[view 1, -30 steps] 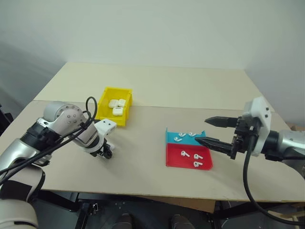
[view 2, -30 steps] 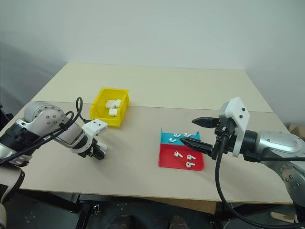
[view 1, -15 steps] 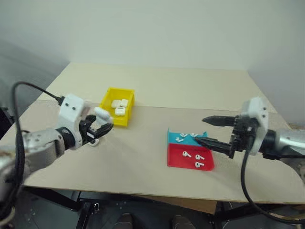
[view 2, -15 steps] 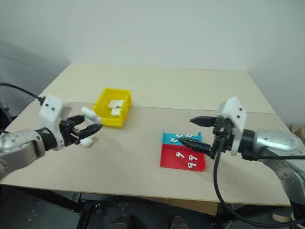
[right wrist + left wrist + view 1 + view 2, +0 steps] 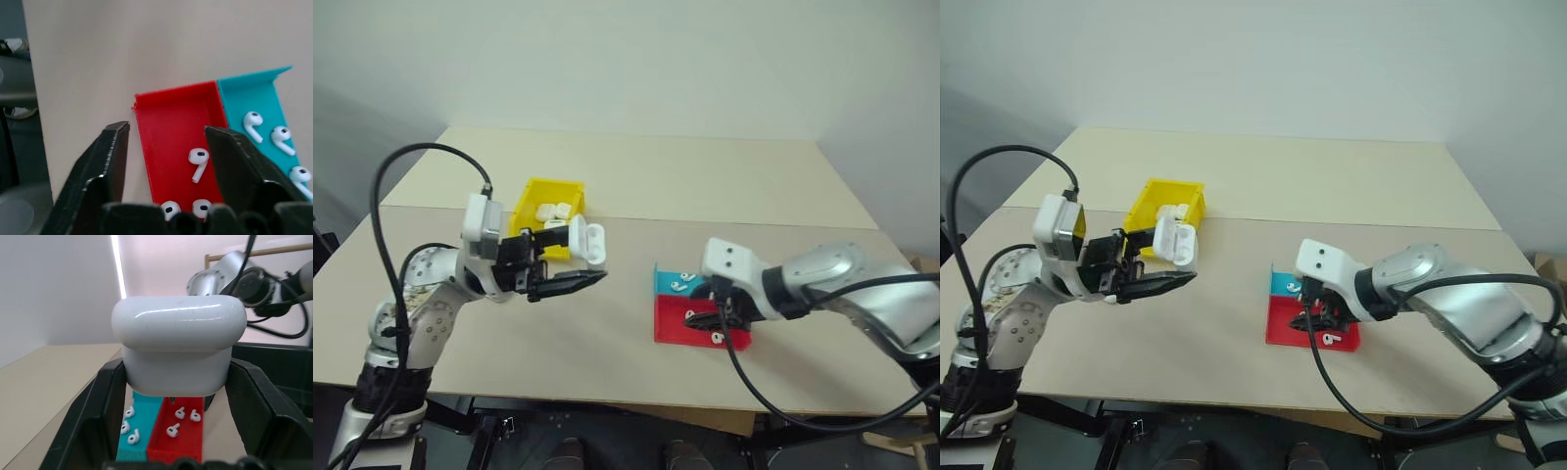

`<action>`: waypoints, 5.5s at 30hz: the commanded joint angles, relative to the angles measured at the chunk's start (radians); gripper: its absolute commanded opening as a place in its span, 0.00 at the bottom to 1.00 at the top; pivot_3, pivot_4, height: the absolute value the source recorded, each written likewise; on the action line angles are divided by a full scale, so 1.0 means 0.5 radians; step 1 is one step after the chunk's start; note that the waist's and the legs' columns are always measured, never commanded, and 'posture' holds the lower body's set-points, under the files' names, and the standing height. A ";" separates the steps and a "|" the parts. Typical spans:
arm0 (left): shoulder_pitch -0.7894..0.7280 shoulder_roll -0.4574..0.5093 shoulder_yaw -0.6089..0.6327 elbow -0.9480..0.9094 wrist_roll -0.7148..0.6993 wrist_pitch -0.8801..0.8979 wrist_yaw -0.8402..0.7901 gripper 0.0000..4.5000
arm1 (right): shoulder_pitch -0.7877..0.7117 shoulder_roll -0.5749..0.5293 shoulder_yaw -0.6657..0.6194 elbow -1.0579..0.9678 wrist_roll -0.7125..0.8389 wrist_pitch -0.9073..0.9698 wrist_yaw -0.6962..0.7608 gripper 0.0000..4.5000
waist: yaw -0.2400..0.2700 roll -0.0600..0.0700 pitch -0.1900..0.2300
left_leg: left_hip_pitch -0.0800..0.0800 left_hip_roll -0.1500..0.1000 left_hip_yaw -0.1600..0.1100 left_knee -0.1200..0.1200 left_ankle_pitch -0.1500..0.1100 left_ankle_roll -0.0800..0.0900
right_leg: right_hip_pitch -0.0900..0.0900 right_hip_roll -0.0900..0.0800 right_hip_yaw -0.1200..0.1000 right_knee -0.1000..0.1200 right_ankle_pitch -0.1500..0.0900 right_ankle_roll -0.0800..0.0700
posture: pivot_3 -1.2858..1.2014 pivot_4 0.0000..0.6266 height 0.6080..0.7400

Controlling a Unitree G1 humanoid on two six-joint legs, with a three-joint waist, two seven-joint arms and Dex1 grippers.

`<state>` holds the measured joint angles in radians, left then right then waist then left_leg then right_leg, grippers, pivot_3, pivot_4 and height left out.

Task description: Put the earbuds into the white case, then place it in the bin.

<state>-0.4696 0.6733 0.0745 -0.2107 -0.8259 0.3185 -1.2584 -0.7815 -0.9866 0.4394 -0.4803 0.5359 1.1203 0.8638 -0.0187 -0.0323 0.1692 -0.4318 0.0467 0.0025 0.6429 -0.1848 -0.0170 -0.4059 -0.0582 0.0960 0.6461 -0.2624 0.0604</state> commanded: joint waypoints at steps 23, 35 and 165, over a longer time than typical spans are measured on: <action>0.107 -0.074 0.021 -0.288 -0.012 0.061 0.026 0.61 | -0.267 0.291 0.526 0.431 -0.661 0.106 0.038 0.63 | -0.005 0.000 0.000 | 0.003 0.001 -0.002 0.001 0.000 0.000 | 0.001 0.002 -0.001 0.003 0.000 0.000 | 0.52 0.24 1.00; 0.102 -0.073 0.017 -0.271 0.002 0.046 0.022 0.61 | -0.241 0.331 0.512 0.450 -0.704 0.114 0.090 0.50 | -0.007 0.000 0.000 | 0.003 0.001 -0.002 0.001 0.000 0.000 | 0.001 0.002 -0.002 0.003 0.000 0.000 | 0.52 0.24 1.00; 0.003 0.044 0.271 -0.288 -0.018 0.332 0.203 0.61 | -1.024 1.163 0.237 3.226 -1.850 -3.236 0.885 0.43 | -0.098 0.003 0.004 | 0.008 0.004 -0.007 -0.004 0.002 -0.003 | 0.004 0.004 -0.005 0.007 0.001 -0.002 | 0.52 0.24 1.00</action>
<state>-0.4673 0.6828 0.1801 -0.3179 -0.8161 0.4966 -1.1640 -1.2741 -0.4046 0.5740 1.1293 -0.3811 -0.4831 1.3050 -0.0675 -0.0308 0.1713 -0.4274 0.0486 -0.0010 0.6412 -0.1840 -0.0187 -0.4037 -0.0560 0.0936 0.6497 -0.2622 0.0594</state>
